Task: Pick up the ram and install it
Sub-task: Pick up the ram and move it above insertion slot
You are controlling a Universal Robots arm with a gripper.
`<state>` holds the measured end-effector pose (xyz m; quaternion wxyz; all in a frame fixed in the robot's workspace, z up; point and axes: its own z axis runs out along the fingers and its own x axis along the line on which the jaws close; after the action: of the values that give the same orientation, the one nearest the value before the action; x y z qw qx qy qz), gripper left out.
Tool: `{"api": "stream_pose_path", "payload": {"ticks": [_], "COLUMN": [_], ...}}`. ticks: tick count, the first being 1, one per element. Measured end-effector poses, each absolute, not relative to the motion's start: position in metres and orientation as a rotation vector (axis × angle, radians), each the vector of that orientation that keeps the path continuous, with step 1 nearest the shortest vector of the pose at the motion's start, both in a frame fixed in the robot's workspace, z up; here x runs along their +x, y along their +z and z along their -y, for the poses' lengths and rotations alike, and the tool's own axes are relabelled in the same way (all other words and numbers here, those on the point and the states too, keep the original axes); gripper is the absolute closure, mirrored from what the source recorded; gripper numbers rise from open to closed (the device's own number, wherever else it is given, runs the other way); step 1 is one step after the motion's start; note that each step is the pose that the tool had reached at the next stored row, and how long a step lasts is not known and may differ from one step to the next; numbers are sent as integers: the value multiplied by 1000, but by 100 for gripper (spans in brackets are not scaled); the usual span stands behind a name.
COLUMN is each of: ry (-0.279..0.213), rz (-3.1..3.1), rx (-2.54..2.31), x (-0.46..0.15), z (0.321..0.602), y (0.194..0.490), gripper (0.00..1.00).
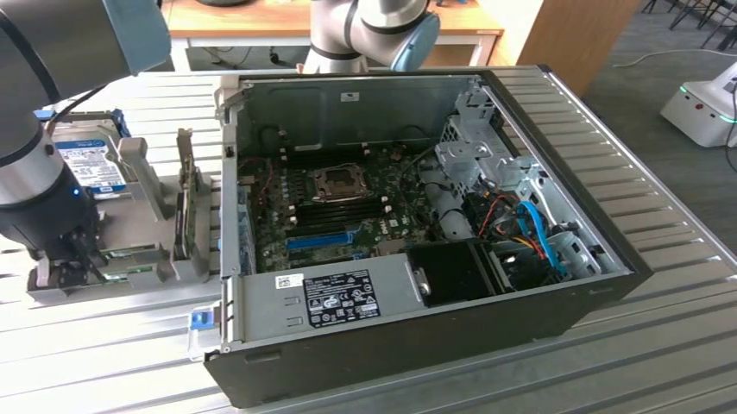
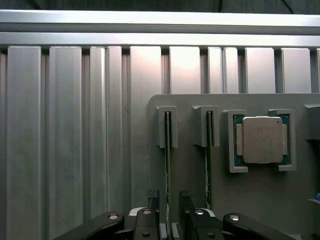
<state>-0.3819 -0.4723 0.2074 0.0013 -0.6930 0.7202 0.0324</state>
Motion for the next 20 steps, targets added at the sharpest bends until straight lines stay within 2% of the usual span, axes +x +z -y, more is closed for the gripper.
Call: {"api": "stream_pose_path", "payload": {"ticks": [20], "ry": [102], "rz": [-2261], "rx": [-2175], "x": [-370], "z": [472], "y": [203], "gripper": [70]}}
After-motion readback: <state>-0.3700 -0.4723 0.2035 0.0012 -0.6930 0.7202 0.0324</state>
